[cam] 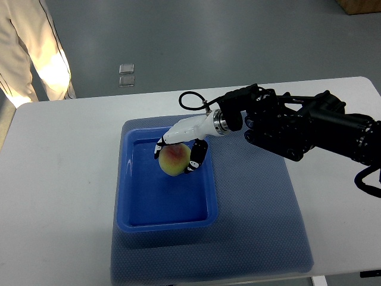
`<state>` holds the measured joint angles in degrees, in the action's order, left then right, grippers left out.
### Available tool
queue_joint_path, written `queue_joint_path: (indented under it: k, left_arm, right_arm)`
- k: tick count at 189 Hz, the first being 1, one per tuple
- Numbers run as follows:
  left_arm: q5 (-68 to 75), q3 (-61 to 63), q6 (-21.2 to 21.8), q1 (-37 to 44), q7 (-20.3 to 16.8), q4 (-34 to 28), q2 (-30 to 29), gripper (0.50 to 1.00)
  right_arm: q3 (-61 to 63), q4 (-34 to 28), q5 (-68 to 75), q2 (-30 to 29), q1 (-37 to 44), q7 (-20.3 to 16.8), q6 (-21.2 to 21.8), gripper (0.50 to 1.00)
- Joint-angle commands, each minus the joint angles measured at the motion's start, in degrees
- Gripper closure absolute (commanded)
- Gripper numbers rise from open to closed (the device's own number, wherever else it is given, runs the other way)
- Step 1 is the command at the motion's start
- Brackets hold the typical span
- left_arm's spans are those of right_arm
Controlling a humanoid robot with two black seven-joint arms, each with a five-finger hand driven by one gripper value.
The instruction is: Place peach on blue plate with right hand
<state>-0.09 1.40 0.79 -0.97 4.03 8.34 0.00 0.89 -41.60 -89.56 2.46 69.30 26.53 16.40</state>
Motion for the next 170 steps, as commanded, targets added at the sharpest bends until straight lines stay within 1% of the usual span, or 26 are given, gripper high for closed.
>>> queue_joint_path:
  k: [1,16,29,54,86,111,122,132,133,145,155,156,157,170]
  left_arm:
    - [0.0,0.0,0.0,0.0,0.01,0.01,0.0,0.5]
    - [0.0,0.0,0.0,0.0,0.01,0.01,0.0,0.5]
    - [0.0,0.0,0.0,0.0,0.01,0.01,0.0,0.5]
    - [0.0,0.0,0.0,0.0,0.01,0.01,0.0,0.5]
    - [0.0,0.0,0.0,0.0,0.01,0.01,0.0,0.5]
    - [0.0,0.0,0.0,0.0,0.01,0.01,0.0,0.5]
    - [0.0,0.0,0.0,0.0,0.01,0.01,0.0,0.5]
    - [0.0,0.0,0.0,0.0,0.01,0.01,0.0,0.5]
    - [0.0,0.0,0.0,0.0,0.01,0.01,0.0,0.5]
    - [0.0,0.0,0.0,0.0,0.01,0.01,0.0,0.5]
    - [0.0,0.0,0.0,0.0,0.01,0.01,0.0,0.5]
    - [0.0,0.0,0.0,0.0,0.01,0.01,0.0,0.5]
    - [0.0,0.0,0.0,0.0,0.01,0.01,0.0,0.5]
    - [0.0,0.0,0.0,0.0,0.01,0.01,0.0,0.5]
  right_arm:
    - [0.07,0.38,0.09,-0.43,-0.49,-0.69,-0.23,0.658]
    - [0.07,0.38,0.44,-0.7,-0.66,-0.69,-0.23,0.601]
    - [0.16,0.38,0.44,-0.7,-0.75,-0.78,-0.23,0.599]
    - [0.42,0.38,1.14,-0.61,-0.75,-0.69,-0.14,0.577]
    - [1.3,0.38,3.16,0.45,-0.66,-0.69,-0.23,0.574]
    - [6.49,0.64,10.46,2.2,-1.1,-0.69,-0.14,0.574]
    - [10.26,0.55,15.2,3.34,-3.21,-0.69,-0.14,0.574]
    - [10.27,0.55,15.21,3.35,-3.21,-0.69,-0.14,0.574]
    - [13.4,0.64,19.03,4.65,-5.47,-0.69,-0.14,0.574]
    - [17.29,0.64,23.02,6.95,-7.78,-0.69,-0.23,0.572]
    - [17.3,0.64,23.03,6.95,-7.78,-0.69,-0.23,0.572]
    - [20.43,0.64,25.9,7.99,-10.3,-0.52,-0.31,0.572]
    - [21.16,0.64,26.62,8.09,-10.85,-0.52,-0.4,0.572]
    - [25.73,0.82,29.97,8.62,-13.67,-0.34,-1.45,0.572]
